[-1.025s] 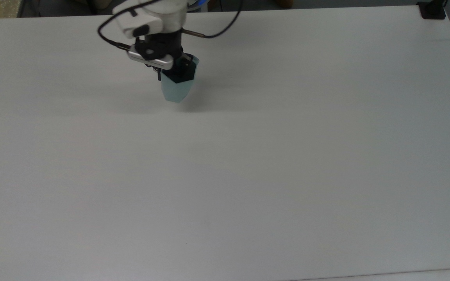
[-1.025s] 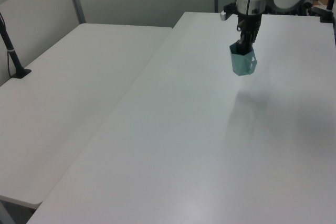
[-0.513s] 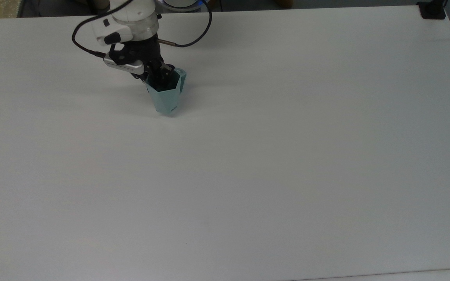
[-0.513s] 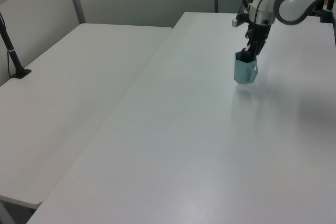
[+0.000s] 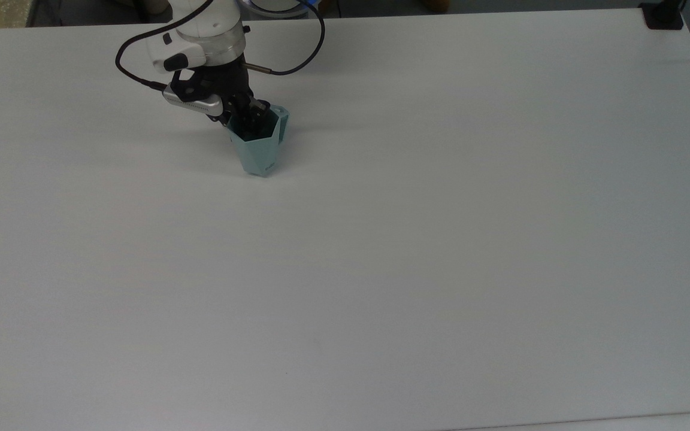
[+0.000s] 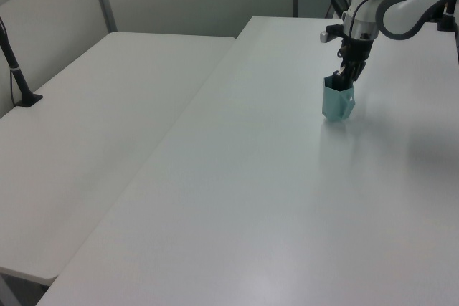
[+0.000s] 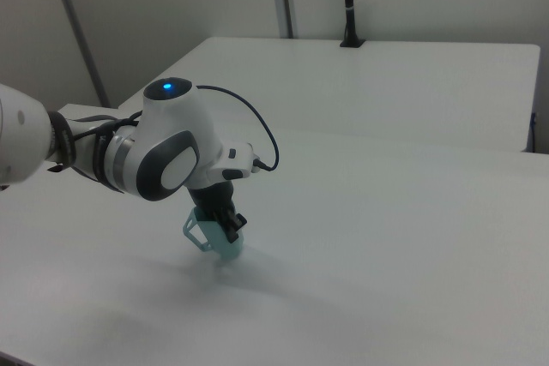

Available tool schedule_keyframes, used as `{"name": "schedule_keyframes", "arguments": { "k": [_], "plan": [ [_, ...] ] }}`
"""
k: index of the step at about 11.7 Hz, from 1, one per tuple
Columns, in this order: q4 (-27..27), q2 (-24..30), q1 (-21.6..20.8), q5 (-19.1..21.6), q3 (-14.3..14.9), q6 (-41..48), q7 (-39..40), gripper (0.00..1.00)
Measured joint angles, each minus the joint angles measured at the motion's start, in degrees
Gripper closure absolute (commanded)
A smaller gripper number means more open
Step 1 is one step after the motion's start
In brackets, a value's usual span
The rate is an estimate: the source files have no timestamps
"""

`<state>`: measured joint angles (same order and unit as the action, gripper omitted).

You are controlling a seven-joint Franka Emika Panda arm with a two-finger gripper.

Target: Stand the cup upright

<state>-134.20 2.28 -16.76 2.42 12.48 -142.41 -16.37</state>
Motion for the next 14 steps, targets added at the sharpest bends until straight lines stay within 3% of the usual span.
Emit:
{"name": "schedule_keyframes", "arguments": {
  "k": [3, 4, 8, 10, 14],
  "plan": [
    [-0.1, -0.78, -0.02, 0.02, 0.0, 0.0, 0.0, 1.0],
    [-0.1, -1.0, -0.03, 0.07, 0.0, 0.0, 0.0, 0.65],
    [0.82, -0.96, -0.02, 5.31, 0.0, 3.3, 0.04, 0.29],
    [2.26, -0.48, -0.03, 5.33, 0.0, 5.52, 0.09, 0.0],
    [7.87, 1.29, 0.07, 5.33, 0.09, 10.03, 0.26, 0.0]
  ]
}}
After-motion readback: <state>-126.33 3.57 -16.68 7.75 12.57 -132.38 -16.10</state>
